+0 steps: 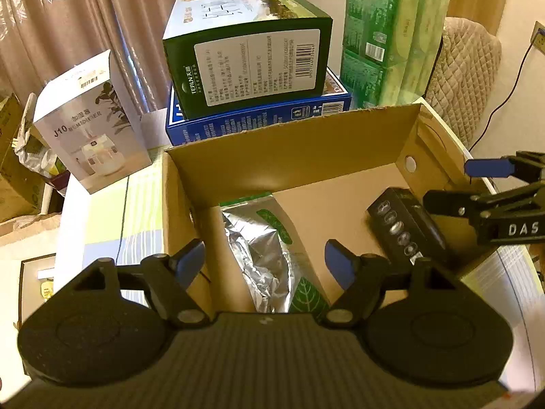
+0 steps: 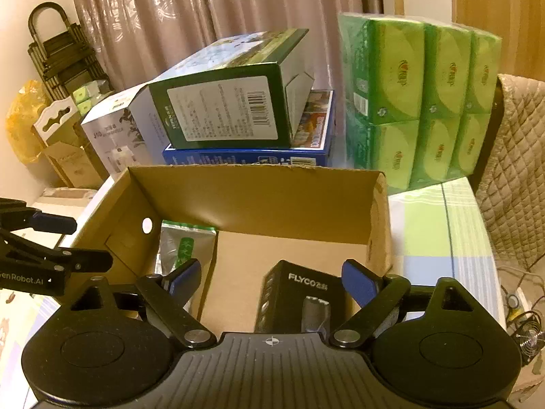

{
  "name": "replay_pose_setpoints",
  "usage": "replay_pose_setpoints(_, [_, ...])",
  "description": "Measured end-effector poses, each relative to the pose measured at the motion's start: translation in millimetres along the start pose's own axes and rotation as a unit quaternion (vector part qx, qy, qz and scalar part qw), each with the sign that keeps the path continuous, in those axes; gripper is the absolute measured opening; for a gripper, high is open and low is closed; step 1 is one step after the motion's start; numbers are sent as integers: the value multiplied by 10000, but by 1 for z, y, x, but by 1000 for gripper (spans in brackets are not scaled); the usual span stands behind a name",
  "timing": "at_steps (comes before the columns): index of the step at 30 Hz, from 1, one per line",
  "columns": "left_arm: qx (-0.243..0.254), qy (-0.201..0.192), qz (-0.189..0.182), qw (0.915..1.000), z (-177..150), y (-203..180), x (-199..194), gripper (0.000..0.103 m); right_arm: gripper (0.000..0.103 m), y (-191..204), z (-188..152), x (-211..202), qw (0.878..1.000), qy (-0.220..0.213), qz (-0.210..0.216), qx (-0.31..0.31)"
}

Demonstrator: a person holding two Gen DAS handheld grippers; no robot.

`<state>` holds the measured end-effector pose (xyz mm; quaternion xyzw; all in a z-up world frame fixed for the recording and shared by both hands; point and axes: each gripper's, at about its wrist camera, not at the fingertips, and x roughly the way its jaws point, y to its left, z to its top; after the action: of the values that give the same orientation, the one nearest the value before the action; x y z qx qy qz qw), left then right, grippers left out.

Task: Organize objects
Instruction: 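Lower both items into the cardboard box and open both tools, then withdraw both tools from the box back over the remaining items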

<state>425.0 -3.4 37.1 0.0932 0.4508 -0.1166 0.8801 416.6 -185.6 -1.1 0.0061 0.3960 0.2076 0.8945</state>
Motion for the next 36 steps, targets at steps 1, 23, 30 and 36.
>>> replay_pose_setpoints(1, [-6, -12, 2, 10000, -2, 0, -3, 74, 87, 0, 0, -4, 10000, -6, -20, -2])
replay_pose_setpoints(23, [-651, -600, 81, 9960, -102, -22, -149, 94, 87, 42, -70, -176, 9986, -462, 236, -76])
replay_pose_setpoints(30, [-835, -814, 244, 9929, -155, -39, -193, 102, 87, 45, -131, -220, 9986, -491, 168, 29])
replay_pose_setpoints(36, [-956, -858, 365, 9910, -205, -53, -211, 102, 87, 39, -180, -241, 9986, -443, 5, 276])
